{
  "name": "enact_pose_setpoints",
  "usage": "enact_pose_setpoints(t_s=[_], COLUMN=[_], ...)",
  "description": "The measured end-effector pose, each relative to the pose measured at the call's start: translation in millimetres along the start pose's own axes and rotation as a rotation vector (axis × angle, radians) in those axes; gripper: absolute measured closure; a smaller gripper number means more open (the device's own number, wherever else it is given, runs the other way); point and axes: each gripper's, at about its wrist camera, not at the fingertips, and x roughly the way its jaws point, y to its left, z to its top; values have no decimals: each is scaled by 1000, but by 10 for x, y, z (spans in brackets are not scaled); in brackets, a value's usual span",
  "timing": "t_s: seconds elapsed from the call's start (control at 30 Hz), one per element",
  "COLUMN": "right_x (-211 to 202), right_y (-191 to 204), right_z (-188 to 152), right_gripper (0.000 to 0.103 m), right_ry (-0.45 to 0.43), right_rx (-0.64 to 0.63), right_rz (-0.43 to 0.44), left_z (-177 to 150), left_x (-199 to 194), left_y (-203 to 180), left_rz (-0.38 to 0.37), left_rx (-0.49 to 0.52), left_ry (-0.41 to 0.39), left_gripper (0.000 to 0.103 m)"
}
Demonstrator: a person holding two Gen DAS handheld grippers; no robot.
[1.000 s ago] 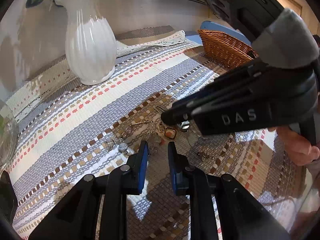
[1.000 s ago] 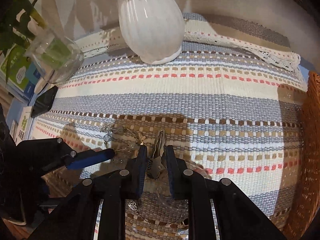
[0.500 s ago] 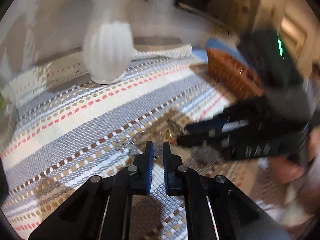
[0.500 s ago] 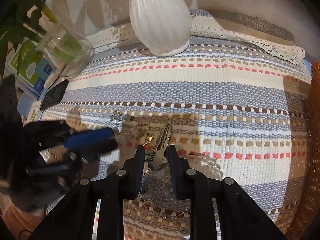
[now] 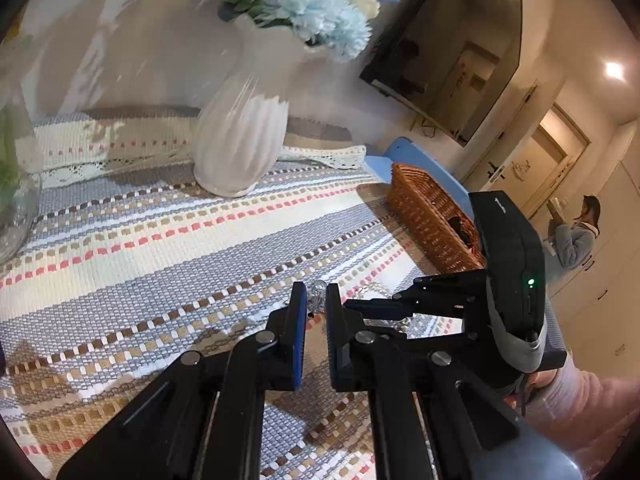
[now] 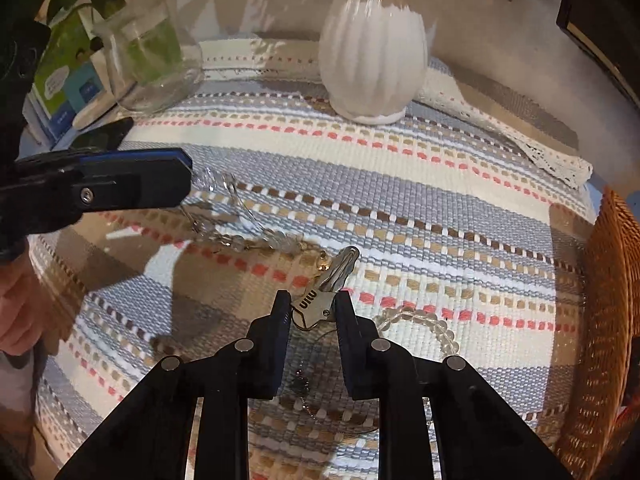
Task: Organize jewelry
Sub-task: 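Grasp the silver keys with the right tool while the left grasps a chain, then carry the keys and chain over the basket and open both tools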
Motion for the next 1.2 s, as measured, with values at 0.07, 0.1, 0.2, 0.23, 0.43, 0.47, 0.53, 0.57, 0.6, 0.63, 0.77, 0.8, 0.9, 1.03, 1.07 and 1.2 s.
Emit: enact_pose_setpoints(t_s=[0.07,0.1,0.2,0.23,0.43,0.47,0.53,0.57,0.6,0.63,0.77,0.8,0.9,1.03,1.07,1.2], right_x=[-92,-170,-399,-477,-756,-801,-897,-951,-1023,-1111,-1465,-1573,-1807,-2079,-2140,-2350], right_y=[-5,-23,-81,-115,-195,-201,-236,-253,-296,-346,-570,-643,-824,-1047,-1114,-1389], right_z=[30,48,79,82,-31,-68,-149,-192,-244,-300,-488,-540,-668,-873,-926,-1163], right_gripper=[81,81,81,81,81,81,81,81,81,81,81,81,81,81,81,81], right_ry=[-26,-46,-104,-120,-171,-172,-168,-167,-168,-174,-232,-261,-321,-374,-386,-426], right_rx=[8,18,53,71,160,168,186,193,200,205,243,263,319,366,377,426], right_rz=[7,28,95,132,238,238,248,245,234,215,180,179,190,173,171,138], left_z=[11,22,48,57,100,113,149,166,183,197,297,324,422,520,542,627], left_x=[-72,-119,-280,-329,-533,-547,-592,-617,-639,-670,-727,-731,-725,-660,-623,-435], left_y=[-5,-13,-6,3,-111,-140,-202,-259,-322,-379,-697,-760,-974,-1301,-1389,-1707], left_rz=[-12,-18,-51,-69,-51,-58,-63,-60,-54,-48,-5,6,5,5,4,-6], left_rx=[3,2,-9,-14,30,36,45,56,68,77,124,130,145,187,200,251], left_ry=[-18,-32,-73,-83,-128,-127,-134,-137,-138,-138,-131,-130,-123,-113,-109,-80], left_gripper=[96,96,96,96,96,96,96,96,96,96,96,96,96,96,96,96])
